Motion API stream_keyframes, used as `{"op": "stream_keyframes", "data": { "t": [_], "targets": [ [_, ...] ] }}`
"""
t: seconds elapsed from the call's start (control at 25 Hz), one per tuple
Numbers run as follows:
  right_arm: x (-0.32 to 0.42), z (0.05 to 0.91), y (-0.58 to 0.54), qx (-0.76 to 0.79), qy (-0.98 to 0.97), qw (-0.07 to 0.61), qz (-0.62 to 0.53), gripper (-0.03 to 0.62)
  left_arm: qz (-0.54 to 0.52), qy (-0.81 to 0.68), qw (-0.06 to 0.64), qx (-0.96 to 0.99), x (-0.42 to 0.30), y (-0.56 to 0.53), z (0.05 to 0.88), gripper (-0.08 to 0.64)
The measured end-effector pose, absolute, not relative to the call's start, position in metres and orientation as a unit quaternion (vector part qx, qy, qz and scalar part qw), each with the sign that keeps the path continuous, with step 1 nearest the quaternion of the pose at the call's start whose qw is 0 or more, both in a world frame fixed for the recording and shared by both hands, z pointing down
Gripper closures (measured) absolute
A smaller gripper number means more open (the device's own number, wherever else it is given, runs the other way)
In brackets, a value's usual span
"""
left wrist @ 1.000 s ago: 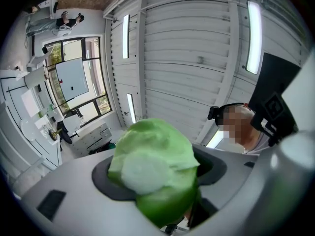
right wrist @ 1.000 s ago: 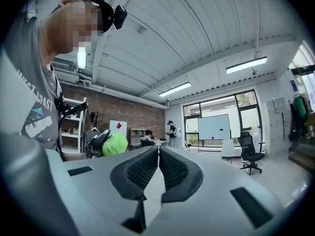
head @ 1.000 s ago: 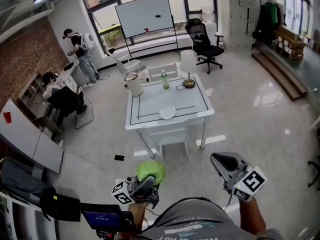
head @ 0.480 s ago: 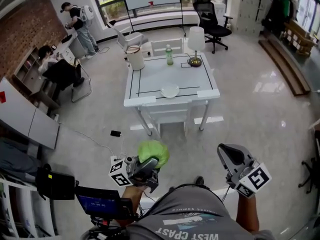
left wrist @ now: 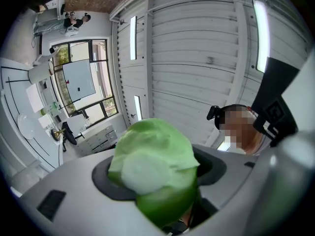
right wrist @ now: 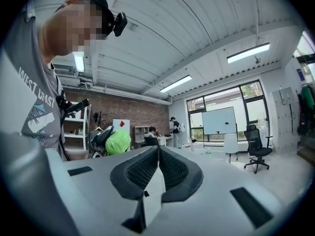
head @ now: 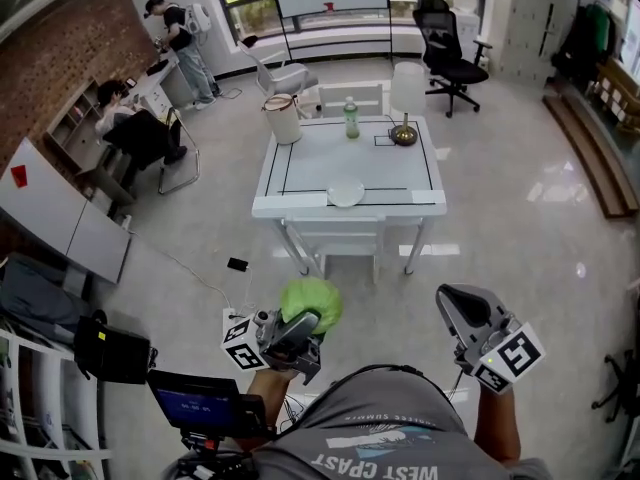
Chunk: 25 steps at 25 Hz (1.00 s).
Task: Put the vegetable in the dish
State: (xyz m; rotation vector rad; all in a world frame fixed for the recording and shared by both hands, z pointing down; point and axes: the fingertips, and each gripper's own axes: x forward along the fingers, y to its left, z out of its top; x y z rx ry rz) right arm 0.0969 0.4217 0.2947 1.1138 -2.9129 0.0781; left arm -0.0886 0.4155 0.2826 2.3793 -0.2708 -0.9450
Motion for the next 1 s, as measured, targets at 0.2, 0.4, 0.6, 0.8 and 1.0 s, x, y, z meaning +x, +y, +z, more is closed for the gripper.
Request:
{"op": "stream_keyframes", "data": {
  "t": [0.2, 0.4, 0.6, 0.8, 1.0],
  "targets": [
    [0.114, 0.3, 0.402, 0.333, -0.943, 0.013, 0.027, 0.583, -0.353, -0.121, 0.273, 0.887, -0.069, 0.406, 0.287, 0.249],
    [0.122, 0.31, 0.388, 0.329, -0.943, 0.023, 0.044, 0.583, -0.355, -0.133, 0.279, 0.882, -0.063, 0.399, 0.288, 0.249],
    [0.111, 0.316, 0.374, 0.336, -0.94, 0.029, 0.051, 0.583, -0.349, -0.131, 0.286, 0.883, -0.075, 0.382, 0.295, 0.249],
    [0.078, 0.309, 0.352, 0.343, -0.938, 0.031, 0.049, 0.583, -0.345, -0.116, 0.301, 0.881, -0.097, 0.347, 0.298, 0.249],
    [0.045, 0.301, 0.322, 0.362, -0.93, 0.032, 0.047, 0.583, -0.344, -0.095, 0.302, 0.884, -0.13, 0.311, 0.292, 0.249]
  ]
}}
